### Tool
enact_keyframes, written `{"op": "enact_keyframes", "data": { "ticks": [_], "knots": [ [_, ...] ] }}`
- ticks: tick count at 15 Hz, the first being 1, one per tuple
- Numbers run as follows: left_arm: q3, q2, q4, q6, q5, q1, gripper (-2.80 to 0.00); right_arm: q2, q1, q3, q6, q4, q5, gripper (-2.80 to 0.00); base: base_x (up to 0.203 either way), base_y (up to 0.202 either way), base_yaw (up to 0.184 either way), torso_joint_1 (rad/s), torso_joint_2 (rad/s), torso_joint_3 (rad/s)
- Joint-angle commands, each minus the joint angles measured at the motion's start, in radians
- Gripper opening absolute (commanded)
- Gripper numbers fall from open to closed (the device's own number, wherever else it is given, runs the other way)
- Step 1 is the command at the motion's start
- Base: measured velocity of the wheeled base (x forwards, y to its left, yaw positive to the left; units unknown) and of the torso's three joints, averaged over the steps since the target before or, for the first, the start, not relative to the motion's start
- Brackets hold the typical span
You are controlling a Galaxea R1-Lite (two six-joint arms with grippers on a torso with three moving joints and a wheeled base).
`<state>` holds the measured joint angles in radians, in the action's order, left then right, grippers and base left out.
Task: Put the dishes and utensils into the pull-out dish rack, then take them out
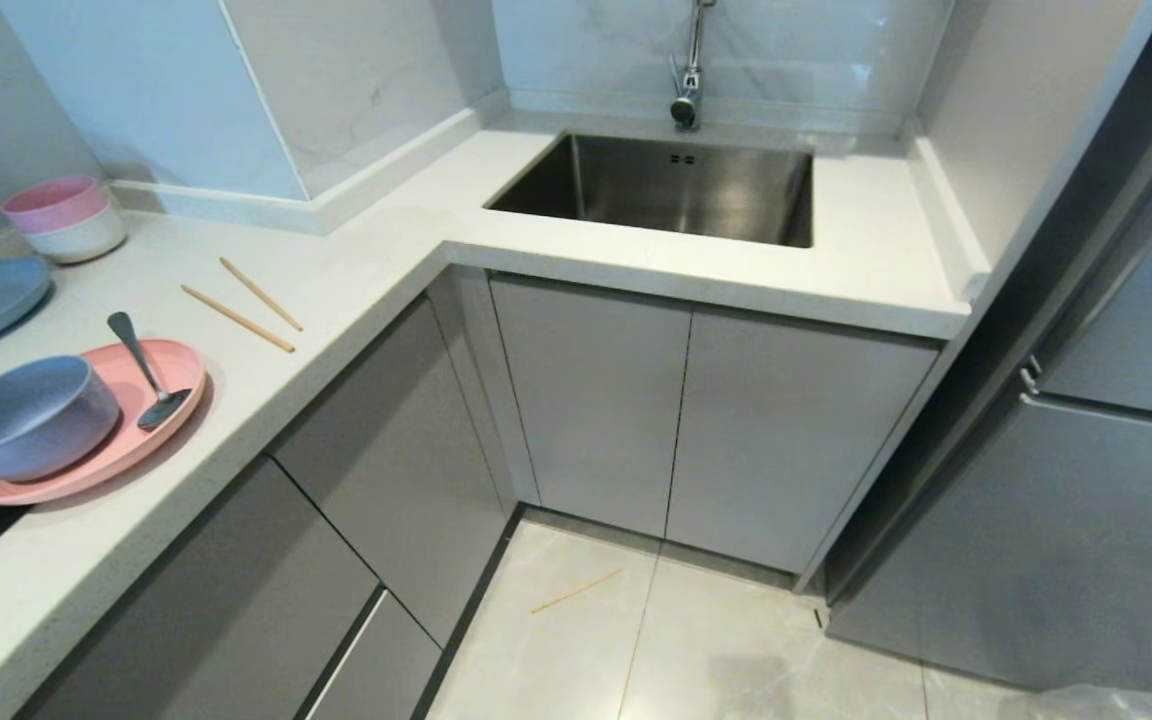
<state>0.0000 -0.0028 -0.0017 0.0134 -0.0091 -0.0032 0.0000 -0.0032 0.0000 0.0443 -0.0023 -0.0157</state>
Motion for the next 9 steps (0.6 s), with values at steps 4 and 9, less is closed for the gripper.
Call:
{"op": "enact_keyframes", "data": {
  "ticks": [4,9],
  "knots": [
    [0.0,0.001,-0.001,0.0,0.0,0.0,-2.8,0.0,0.0,0.0,0.0,-0.001,0.0,-2.8,0.0,0.0,0.0,0.004,0.0,0.202],
    [0.0,0.0,-0.001,0.0,0.0,0.0,-2.8,0.0,0.0,0.0,0.0,-0.001,-0.001,-2.8,0.0,0.0,0.0,0.001,0.0,0.198]
  ]
}}
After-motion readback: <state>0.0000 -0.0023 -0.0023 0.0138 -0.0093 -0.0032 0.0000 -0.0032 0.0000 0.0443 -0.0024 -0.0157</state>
